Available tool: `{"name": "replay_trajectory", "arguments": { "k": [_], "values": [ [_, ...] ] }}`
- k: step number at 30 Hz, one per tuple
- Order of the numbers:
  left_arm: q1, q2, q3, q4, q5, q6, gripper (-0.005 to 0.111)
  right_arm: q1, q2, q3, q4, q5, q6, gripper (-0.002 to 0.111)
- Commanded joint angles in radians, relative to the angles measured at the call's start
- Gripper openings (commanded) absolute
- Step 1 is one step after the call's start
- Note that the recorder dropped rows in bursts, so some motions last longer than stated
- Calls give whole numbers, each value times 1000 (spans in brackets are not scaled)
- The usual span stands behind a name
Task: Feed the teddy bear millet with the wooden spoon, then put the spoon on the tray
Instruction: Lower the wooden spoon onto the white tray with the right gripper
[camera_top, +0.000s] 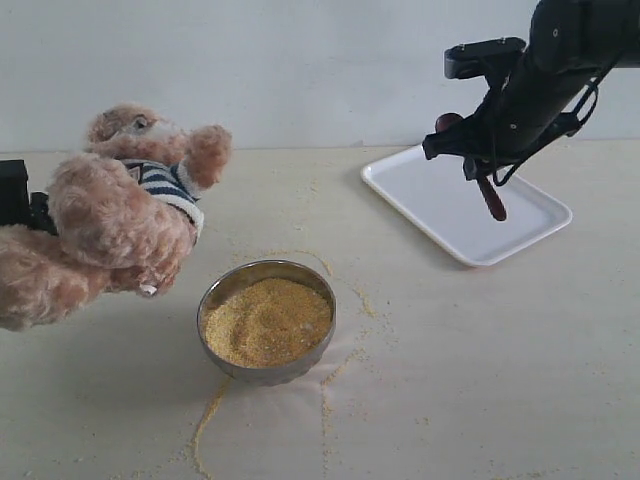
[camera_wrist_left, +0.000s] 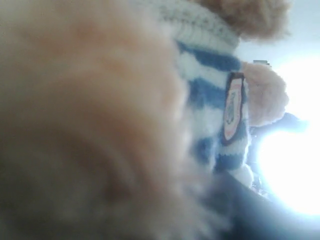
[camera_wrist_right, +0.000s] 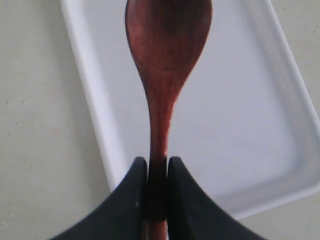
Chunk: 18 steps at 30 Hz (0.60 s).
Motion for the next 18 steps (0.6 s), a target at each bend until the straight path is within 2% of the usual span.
{"name": "replay_trajectory", "arguments": {
  "k": [1,6,10,18],
  "values": [
    [-3,-5,-18,-16,36,-17,5,-7,18,-7,-1,-62,8,0],
    [-5,-5,-49,-16,36,-17,5,-7,20,-7,-9,-156,31,0],
    [-16,-5,-51,-16,36,-17,5,-7,27,-7,-49,-166,31,0],
    [-86,-5,-58,-16,36,-17,5,-7,89,-7,-54,-215,52,0]
  ]
}}
